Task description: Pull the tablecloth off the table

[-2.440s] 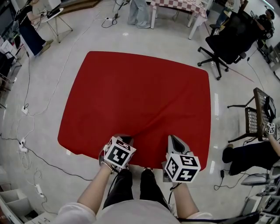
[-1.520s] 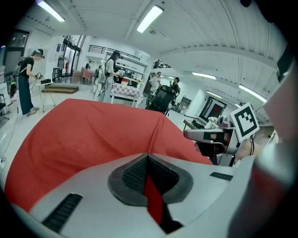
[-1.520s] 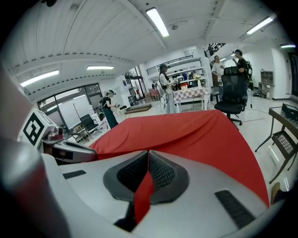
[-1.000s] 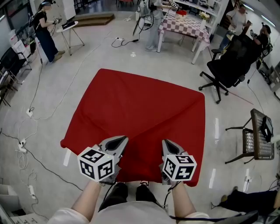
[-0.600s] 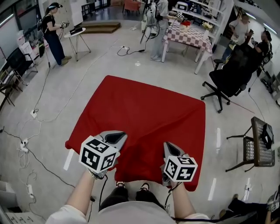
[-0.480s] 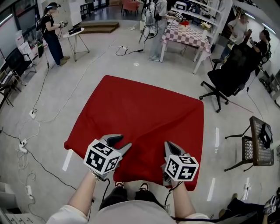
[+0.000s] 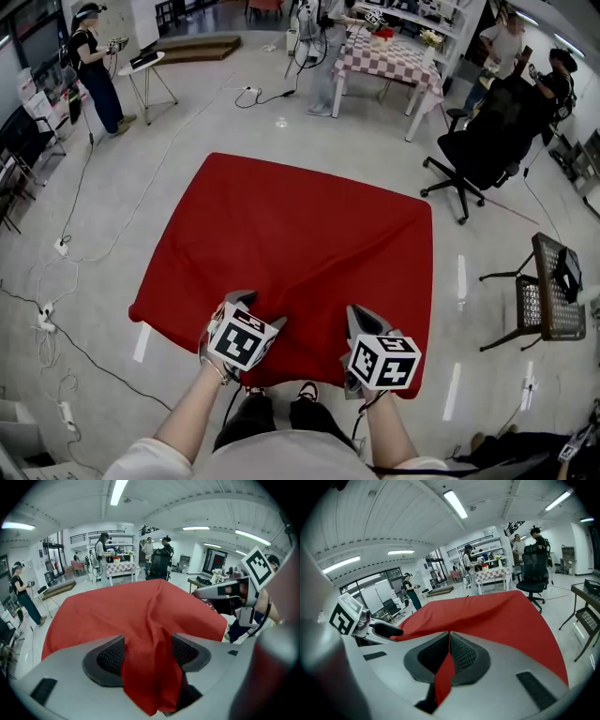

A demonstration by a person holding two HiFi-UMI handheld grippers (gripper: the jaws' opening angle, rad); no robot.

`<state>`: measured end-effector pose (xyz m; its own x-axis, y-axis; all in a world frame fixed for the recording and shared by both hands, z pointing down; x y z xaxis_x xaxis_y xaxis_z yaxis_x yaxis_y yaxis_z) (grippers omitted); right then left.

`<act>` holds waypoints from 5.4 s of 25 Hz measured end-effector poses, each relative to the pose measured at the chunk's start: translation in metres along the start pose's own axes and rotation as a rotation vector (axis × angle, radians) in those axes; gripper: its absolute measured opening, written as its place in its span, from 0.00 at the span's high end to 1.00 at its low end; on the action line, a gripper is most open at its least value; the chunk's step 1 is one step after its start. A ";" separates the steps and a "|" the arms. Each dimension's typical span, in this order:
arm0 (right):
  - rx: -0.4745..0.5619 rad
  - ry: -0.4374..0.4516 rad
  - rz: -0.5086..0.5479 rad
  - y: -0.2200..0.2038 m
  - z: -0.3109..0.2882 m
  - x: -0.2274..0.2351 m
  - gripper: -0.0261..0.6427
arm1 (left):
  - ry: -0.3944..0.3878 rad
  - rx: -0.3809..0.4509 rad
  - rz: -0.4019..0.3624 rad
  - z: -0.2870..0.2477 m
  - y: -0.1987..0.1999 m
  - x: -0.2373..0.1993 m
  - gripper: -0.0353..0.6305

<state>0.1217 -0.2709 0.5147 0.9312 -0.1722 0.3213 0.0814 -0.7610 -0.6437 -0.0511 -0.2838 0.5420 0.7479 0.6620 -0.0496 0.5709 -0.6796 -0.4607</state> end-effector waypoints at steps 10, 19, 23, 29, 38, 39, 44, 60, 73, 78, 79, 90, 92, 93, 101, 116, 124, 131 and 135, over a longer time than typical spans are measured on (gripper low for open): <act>0.003 -0.035 -0.039 0.002 0.003 0.017 0.92 | 0.109 -0.151 0.058 -0.034 -0.018 -0.015 0.81; 0.043 -0.074 -0.044 0.014 0.009 0.026 0.92 | -0.017 -0.043 0.163 -0.032 -0.011 -0.017 0.91; 0.042 -0.069 -0.020 0.018 0.008 0.016 0.92 | -0.065 0.017 0.192 -0.018 -0.004 -0.014 0.91; 0.039 -0.068 0.007 0.019 0.011 0.006 0.92 | -0.106 0.118 0.196 0.010 0.015 -0.003 0.92; 0.058 -0.069 0.005 0.015 0.017 0.001 0.92 | -0.109 0.241 0.226 0.037 0.036 0.001 0.92; 0.058 -0.072 0.002 0.015 0.018 0.002 0.92 | -0.110 0.254 0.235 0.040 0.037 0.001 0.92; 0.059 -0.090 -0.014 0.015 0.022 0.010 0.92 | -0.122 0.304 0.238 0.056 0.051 0.003 0.92; 0.073 -0.106 -0.019 0.027 0.017 0.001 0.92 | -0.186 0.451 0.224 0.108 0.088 -0.002 0.92; 0.119 -0.087 -0.008 0.054 0.015 -0.006 0.92 | -0.174 0.564 0.196 0.164 0.096 -0.018 0.92; 0.097 -0.052 0.082 0.073 0.014 -0.013 0.69 | -0.166 0.598 0.228 0.184 0.085 -0.034 0.92; 0.083 -0.042 0.117 0.078 0.012 -0.013 0.64 | -0.157 0.606 0.233 0.188 0.083 -0.039 0.92; -0.093 -0.017 0.661 0.149 -0.039 -0.017 0.48 | -0.064 0.614 0.311 0.209 0.058 -0.073 0.92; -0.141 -0.035 0.732 0.152 -0.056 -0.008 0.48 | -0.048 0.629 0.326 0.216 0.054 -0.078 0.92; -0.166 -0.032 0.747 0.152 -0.064 -0.003 0.48 | -0.038 0.637 0.333 0.221 0.052 -0.081 0.92; -0.227 -0.036 0.767 0.152 -0.106 -0.001 0.66 | 0.014 0.639 0.338 0.238 0.040 -0.080 0.92; -0.275 0.252 0.423 0.116 -0.070 -0.029 0.92 | 0.070 0.627 0.394 0.237 0.022 -0.118 0.92; -0.185 0.316 0.273 0.092 -0.023 -0.044 0.92 | -0.007 0.545 0.413 0.183 0.015 -0.129 0.92; -0.140 0.331 0.170 0.056 0.013 -0.049 0.92 | -0.061 0.465 0.357 0.148 0.014 -0.125 0.92; -0.129 0.301 0.120 0.034 0.020 -0.052 0.92 | -0.075 0.400 0.327 0.122 0.010 -0.131 0.92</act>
<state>0.0832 -0.2753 0.4620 0.7832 -0.4277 0.4513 -0.0861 -0.7934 -0.6026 -0.1847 -0.3382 0.4355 0.8306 0.4664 -0.3044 0.1265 -0.6902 -0.7124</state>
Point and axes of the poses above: the fingertips, and each gripper's own axes: z backward along the fingers, x to its right, y out of its top, the point moved 2 cm from there along z, backward along the fingers, and after that the axes turned 11 degrees about -x, right-handed, at the moved point
